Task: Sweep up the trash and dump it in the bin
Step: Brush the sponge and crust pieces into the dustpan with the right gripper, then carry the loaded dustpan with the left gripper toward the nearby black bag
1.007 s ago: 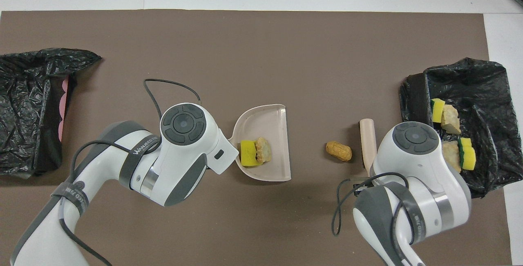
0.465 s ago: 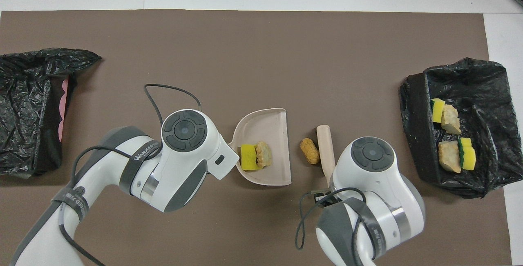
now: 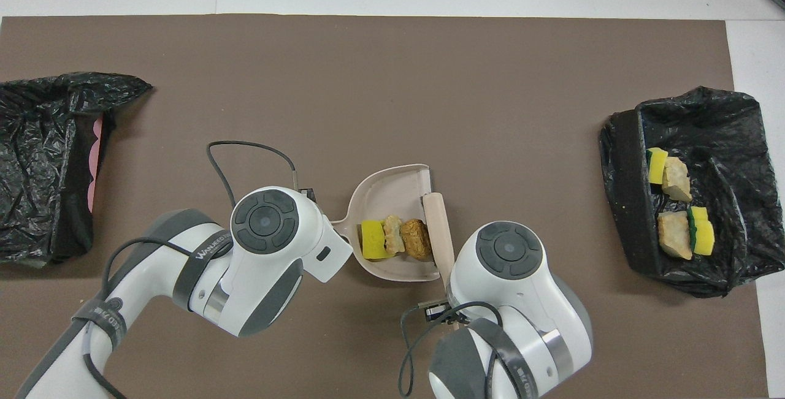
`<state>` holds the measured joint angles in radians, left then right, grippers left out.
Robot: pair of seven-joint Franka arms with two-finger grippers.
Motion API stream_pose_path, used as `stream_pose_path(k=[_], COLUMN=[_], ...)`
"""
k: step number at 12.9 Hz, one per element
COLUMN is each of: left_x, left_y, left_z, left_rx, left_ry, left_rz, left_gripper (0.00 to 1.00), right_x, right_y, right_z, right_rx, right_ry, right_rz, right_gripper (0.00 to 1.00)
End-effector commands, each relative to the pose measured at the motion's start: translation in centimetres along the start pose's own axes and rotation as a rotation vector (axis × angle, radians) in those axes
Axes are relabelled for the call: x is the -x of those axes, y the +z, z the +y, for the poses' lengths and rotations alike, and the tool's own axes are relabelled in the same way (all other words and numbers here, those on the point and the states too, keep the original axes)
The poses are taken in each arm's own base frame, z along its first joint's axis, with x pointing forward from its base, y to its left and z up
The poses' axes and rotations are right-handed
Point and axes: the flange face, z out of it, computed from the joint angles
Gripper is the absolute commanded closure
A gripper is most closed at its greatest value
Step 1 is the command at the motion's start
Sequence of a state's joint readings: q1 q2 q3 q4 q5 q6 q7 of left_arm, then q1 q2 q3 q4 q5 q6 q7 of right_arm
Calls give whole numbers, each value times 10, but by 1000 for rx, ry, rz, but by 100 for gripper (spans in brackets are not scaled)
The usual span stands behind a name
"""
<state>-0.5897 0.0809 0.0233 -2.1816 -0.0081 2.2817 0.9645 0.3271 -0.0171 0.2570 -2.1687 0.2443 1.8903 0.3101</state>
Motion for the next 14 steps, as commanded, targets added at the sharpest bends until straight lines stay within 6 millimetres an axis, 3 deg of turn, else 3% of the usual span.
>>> stream_pose_path(k=[1, 2, 4, 5, 9, 14], left_x=[19, 34, 42, 60, 99, 159], left_y=[1, -1, -7, -10, -33, -104], left_z=[-12, -29, -46, -57, -87, -131], left_rx=[-4, -2, 3, 10, -3, 46], left_ry=[-24, -64, -83, -96, -97, -117], left_rz=[33, 44, 92, 127, 206, 267], left_gripper=[100, 100, 100, 100, 100, 100], right_x=[-5, -6, -10, -11, 0, 15], right_y=[-38, -52, -70, -77, -92, -88], right_z=[-5, -4, 0, 0, -11, -30], right_rx=[-33, -41, -56, -57, -39, -38], right_ry=[11, 11, 24, 37, 88, 159], right_rz=[-3, 10, 36, 43, 43, 65], right_gripper=[100, 100, 100, 100, 100, 100])
